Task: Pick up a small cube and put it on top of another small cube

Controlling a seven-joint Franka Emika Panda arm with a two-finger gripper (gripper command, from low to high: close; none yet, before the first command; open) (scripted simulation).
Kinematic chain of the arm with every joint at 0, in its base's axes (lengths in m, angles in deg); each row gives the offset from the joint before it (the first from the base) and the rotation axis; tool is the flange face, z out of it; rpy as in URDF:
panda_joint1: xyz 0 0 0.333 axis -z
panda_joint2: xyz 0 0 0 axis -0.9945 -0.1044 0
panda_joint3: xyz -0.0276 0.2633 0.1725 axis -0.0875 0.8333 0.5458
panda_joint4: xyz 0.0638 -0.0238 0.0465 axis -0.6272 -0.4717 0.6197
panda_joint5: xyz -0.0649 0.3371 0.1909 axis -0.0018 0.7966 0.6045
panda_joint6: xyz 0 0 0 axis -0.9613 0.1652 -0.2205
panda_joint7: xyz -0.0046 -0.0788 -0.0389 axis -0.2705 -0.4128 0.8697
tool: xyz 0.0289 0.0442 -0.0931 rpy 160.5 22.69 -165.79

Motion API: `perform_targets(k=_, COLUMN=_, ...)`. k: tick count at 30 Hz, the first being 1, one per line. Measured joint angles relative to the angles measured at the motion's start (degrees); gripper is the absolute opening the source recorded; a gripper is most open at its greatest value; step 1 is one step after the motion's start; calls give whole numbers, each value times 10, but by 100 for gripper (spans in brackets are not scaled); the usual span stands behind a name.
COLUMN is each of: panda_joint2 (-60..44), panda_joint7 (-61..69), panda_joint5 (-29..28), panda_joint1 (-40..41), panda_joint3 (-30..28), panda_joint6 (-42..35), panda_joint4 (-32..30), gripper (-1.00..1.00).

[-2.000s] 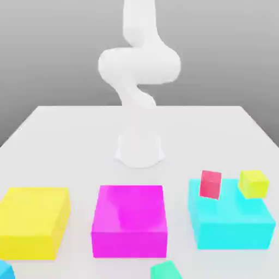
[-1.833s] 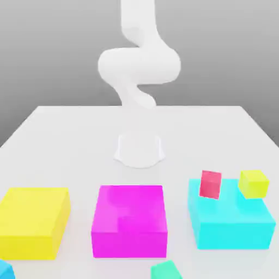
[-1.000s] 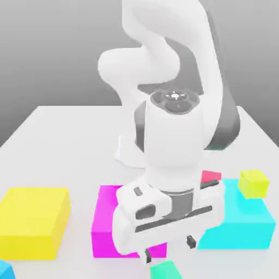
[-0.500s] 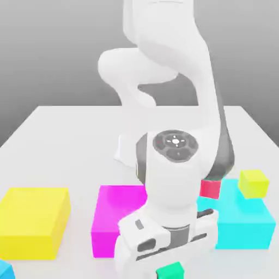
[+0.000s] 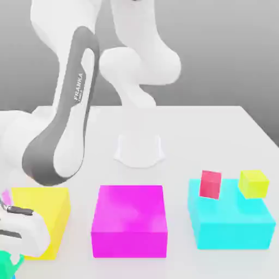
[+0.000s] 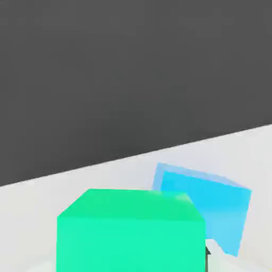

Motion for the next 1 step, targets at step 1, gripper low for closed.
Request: perform_targets(k=1, panda_joint2=0, panda_joint7=0, panda_joint5=0, panda_joint1=0, panda_joint3=0, panda_joint6=0, panda_joint4=0, gripper=100)
